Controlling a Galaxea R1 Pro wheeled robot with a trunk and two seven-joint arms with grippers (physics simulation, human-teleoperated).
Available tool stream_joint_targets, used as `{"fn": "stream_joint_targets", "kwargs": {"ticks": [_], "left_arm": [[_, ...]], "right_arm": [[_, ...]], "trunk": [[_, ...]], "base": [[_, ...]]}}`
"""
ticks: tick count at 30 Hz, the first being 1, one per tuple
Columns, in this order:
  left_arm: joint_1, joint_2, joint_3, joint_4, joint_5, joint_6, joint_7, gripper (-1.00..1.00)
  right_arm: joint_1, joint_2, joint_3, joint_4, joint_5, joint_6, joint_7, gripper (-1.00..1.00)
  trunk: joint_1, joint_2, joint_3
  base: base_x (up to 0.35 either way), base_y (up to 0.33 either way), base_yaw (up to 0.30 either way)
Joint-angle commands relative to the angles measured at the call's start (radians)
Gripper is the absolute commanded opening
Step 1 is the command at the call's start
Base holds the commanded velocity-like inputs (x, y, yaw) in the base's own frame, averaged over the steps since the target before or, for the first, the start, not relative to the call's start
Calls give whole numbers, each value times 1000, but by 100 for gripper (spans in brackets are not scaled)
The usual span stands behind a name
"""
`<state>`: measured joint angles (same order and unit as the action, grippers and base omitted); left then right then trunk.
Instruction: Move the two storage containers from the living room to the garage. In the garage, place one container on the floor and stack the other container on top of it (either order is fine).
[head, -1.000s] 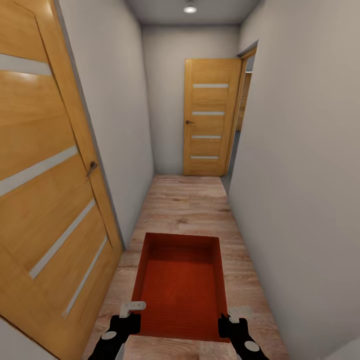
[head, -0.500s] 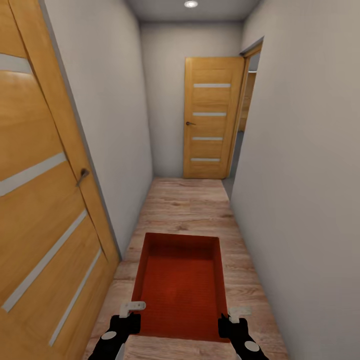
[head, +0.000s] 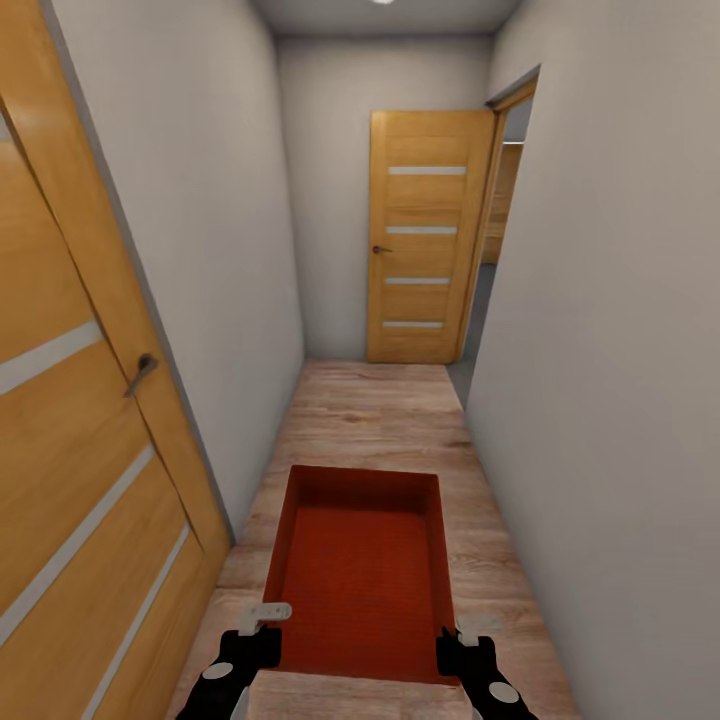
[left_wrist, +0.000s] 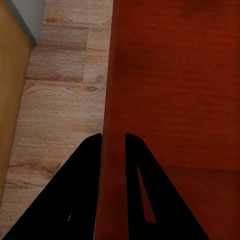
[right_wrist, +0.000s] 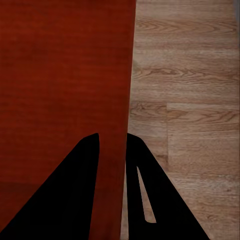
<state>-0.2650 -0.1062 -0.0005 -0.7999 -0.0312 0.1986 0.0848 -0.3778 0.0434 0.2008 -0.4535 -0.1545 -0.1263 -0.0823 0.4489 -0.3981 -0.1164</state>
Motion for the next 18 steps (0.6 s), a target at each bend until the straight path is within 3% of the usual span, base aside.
{"fn": "stream_joint_targets", "kwargs": {"ticks": [1, 18], "left_arm": [[0, -58, -28, 1, 10, 21, -10, -100], [0, -58, -29, 1, 8, 21, -10, -100]], "right_arm": [[-1, 0, 8, -2, -5, -6, -14, -100], [-1, 0, 8, -1, -5, -6, -14, -100]], "trunk": [[1, -2, -2], [1, -2, -2]], "base": [[328, 0, 0], [328, 0, 0]]}}
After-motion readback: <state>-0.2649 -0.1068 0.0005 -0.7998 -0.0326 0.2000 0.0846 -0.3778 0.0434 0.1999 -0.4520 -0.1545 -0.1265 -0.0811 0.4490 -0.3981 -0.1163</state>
